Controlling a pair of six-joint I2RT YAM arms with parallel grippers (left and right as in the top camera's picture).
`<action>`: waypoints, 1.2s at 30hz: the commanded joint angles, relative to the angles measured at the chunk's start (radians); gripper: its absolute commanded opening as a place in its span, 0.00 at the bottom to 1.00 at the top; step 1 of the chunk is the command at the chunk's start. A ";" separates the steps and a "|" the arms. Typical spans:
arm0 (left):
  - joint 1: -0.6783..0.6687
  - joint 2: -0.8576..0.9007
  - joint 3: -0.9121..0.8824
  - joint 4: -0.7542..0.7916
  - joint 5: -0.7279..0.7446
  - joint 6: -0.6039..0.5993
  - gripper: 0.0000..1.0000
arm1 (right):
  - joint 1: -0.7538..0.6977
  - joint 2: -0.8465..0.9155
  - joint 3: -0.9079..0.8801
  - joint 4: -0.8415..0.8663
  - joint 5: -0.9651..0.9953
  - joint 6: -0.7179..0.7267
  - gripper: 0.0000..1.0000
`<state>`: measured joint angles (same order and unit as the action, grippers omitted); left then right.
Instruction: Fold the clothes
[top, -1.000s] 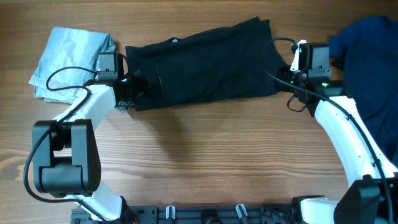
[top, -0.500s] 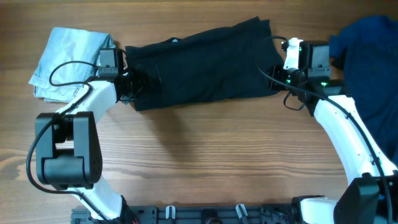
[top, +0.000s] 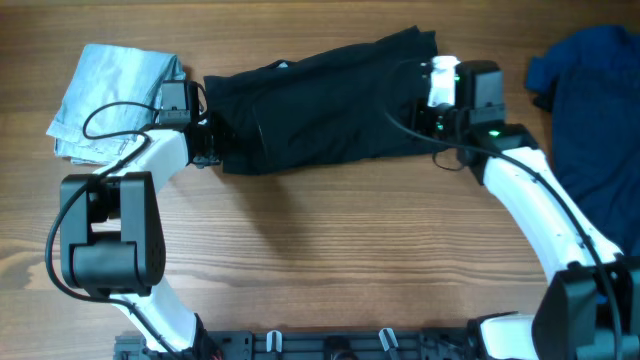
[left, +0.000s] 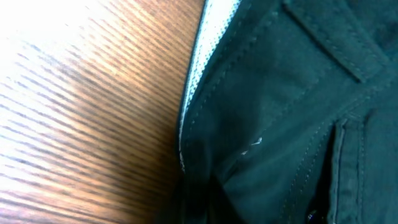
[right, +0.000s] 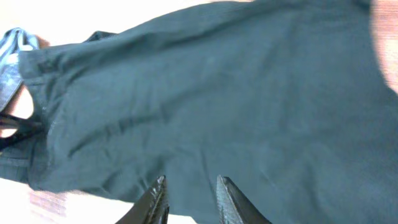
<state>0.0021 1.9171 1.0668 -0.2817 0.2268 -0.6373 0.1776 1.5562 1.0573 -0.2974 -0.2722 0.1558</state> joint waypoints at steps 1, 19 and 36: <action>-0.006 0.060 -0.039 -0.021 0.012 0.001 0.04 | 0.074 0.090 0.008 0.099 -0.025 0.068 0.22; -0.006 -0.020 0.011 -0.075 0.020 0.063 0.04 | 0.139 0.367 0.008 0.265 -0.164 0.269 0.19; -0.006 -0.123 0.060 -0.093 0.020 0.151 0.04 | 0.121 0.280 0.074 0.124 -0.267 0.173 0.04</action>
<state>0.0010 1.8183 1.1103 -0.3779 0.2375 -0.5499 0.3126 1.9053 1.0710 -0.1719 -0.5072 0.4801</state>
